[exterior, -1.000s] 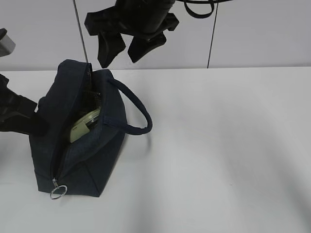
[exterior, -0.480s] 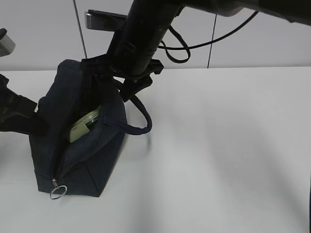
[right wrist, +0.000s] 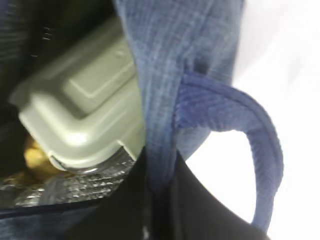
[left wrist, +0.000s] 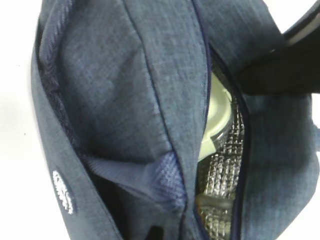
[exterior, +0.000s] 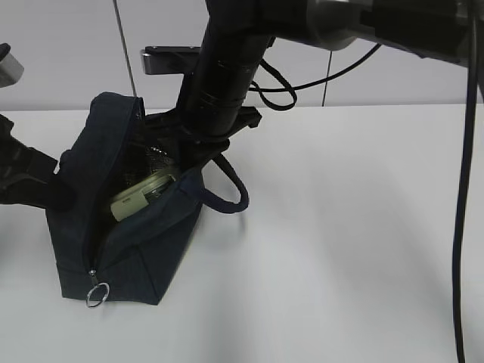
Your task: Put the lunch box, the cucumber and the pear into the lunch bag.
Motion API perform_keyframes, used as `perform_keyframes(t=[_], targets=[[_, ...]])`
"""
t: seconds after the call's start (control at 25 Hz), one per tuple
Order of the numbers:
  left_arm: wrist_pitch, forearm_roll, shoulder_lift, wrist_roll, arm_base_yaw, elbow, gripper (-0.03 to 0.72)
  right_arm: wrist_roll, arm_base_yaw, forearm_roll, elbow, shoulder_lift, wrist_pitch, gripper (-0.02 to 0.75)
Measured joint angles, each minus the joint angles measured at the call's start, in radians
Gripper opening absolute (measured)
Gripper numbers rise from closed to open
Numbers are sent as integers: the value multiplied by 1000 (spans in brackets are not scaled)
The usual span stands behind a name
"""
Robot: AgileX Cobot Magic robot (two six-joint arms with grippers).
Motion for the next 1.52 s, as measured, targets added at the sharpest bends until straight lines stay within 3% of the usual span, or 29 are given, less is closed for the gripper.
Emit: perform_keyframes(t=[0.16,0.4,0.6,0.76,0.96,1.08,1.28,1.36,1.52], targets=[[-1,-2,3,7,0,-6,1,34,-2,-46,76,-40,-40,5],[37,-7,88,10,-18,-102,1,38,-45,-46,377,-217,-210,3],[9,-23,202,-13,-160,-201,1,-38,-162,8,637,-404,-315,3],[-40,-26,275,-59,-278,-259,1,-87,-202,11,730,-512,-321,3],[-61,-27,299,-84,-309,-269,3,-138,-204,35,740,-525,-313,13],[-62,-26,299,-88,-310,-269,43,-205,-205,86,740,-525,-317,114],[-68,-22,297,-89,-310,-269,275,-305,-205,159,740,-531,-351,496],[-76,-19,283,-89,-310,-269,350,-312,-205,171,740,-533,-353,552],[-113,-17,234,-89,-310,-269,386,-318,-205,173,740,-534,-354,560]])
